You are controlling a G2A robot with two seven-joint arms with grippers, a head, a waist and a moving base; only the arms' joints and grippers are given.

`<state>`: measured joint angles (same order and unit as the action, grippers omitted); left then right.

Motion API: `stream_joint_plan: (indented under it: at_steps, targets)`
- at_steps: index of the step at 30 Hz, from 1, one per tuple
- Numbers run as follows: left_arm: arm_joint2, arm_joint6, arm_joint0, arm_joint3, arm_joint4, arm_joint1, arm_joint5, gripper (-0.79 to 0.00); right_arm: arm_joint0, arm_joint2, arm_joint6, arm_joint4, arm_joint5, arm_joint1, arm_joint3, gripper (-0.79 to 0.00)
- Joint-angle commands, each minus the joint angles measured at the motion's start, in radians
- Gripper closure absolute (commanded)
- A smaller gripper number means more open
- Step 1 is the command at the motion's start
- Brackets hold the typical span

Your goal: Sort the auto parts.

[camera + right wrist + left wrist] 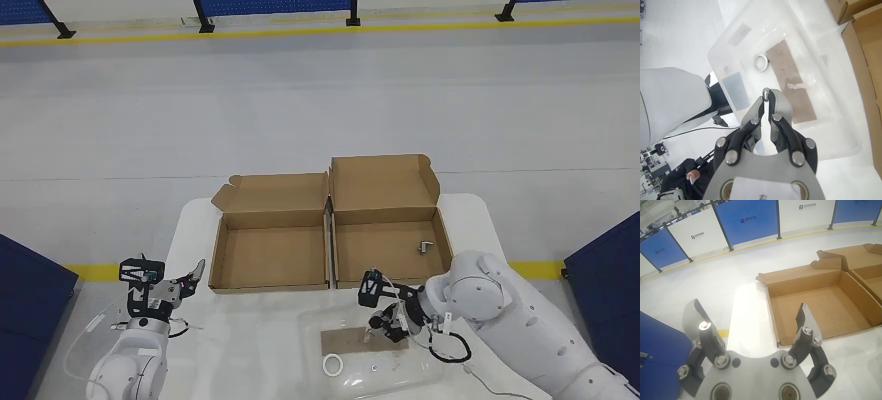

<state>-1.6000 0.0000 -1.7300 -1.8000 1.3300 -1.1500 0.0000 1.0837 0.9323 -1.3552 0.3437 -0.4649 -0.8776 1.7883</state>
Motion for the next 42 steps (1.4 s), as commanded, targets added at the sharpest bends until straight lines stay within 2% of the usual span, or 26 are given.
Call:
stream_joint_plan:
  at_steps: [1,13,15,21,29,42]
  targets:
    - [0.000,0.000,0.000,0.000,0.000,0.000,0.000,-0.785,-0.002,-0.005,-0.001,0.003,0.001,-0.001,0.000,0.000]
    - [0.000,0.000,0.000,0.000,0.000,0.000,0.000,-0.785,0.011,0.015,0.022,0.010,0.002,0.006,-0.015,0.000]
    - [0.000,0.000,0.000,0.000,0.000,0.000,0.000,-0.785,0.036,0.058,0.053,-0.151,-0.053,0.016,-0.056,0.000]
    - [0.000,0.000,0.000,0.000,0.000,0.000,0.000,-0.785,0.097,0.131,0.143,-0.458,-0.144,0.085,-0.091,0.000]
    - [0.000,0.000,0.000,0.000,0.000,0.000,0.000,-0.785,0.125,0.110,0.221,-0.788,-0.222,0.176,-0.111,0.000]
    - [0.000,0.000,0.000,0.000,0.000,0.000,0.000,-0.785,0.123,0.101,0.238,-0.817,-0.222,0.178,-0.118,0.000]
